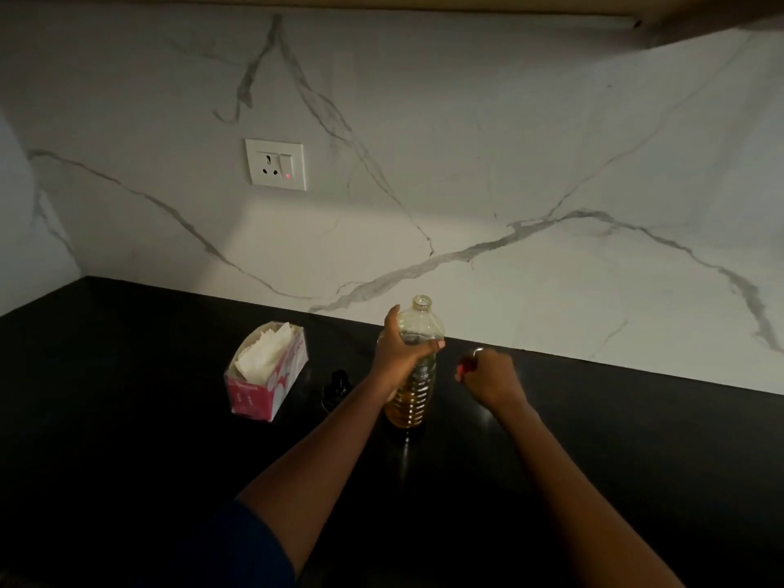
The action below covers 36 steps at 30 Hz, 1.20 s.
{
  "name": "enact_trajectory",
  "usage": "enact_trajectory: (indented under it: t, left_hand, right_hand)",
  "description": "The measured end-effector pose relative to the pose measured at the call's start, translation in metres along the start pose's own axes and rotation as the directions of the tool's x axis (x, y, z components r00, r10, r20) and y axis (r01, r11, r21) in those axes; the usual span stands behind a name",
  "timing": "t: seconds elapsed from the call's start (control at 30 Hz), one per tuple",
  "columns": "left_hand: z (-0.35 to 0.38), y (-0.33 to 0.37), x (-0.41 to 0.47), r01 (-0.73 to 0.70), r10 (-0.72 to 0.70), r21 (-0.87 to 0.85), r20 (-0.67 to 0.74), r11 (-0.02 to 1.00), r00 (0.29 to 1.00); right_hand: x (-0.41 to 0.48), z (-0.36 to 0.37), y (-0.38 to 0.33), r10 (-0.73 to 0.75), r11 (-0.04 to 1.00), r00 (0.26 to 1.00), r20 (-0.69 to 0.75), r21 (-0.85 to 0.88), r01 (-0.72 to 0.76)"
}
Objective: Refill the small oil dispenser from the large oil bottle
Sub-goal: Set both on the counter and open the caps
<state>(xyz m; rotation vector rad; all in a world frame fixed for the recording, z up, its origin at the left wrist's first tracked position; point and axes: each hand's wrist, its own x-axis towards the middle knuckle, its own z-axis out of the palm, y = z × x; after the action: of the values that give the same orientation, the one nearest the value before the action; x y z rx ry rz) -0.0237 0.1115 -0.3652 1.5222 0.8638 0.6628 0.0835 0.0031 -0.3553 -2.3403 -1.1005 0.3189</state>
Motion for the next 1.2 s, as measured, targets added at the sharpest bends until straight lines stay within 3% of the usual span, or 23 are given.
enact_trajectory:
  t: [0.27,0.53,0.83,1.0,1.2]
  left_hand:
    - [0.005,-0.026,-0.030,-0.058,0.068,0.074,-0.135,0.996,0.989]
    - [0.001,-0.052,-0.058,0.031,-0.008,0.094,-0.237,0.995,0.972]
    - [-0.024,-0.077,-0.091,-0.041,0.101,0.122,-0.540,0.992,0.835]
    - [-0.045,-0.093,-0.091,0.008,0.074,0.123,-0.650,0.992,0.756]
    - [-0.065,-0.111,-0.066,0.174,-0.086,0.117,-0.533,0.978,0.842]
  right_hand:
    - [-0.048,0.069,0.053,0.144,0.989,0.973,0.180,-0.005,-0.145]
    - [-0.071,0.089,0.070,0.072,0.996,0.973,0.221,-0.071,-0.058]
    - [-0.063,0.079,0.063,0.162,0.973,0.957,0.243,0.122,-0.195]
    - [-0.049,0.077,0.015,0.003,0.987,0.980,0.198,0.154,-0.034]
    - [-0.025,0.092,-0.065,-0.254,0.965,0.956,0.150,0.106,0.240]
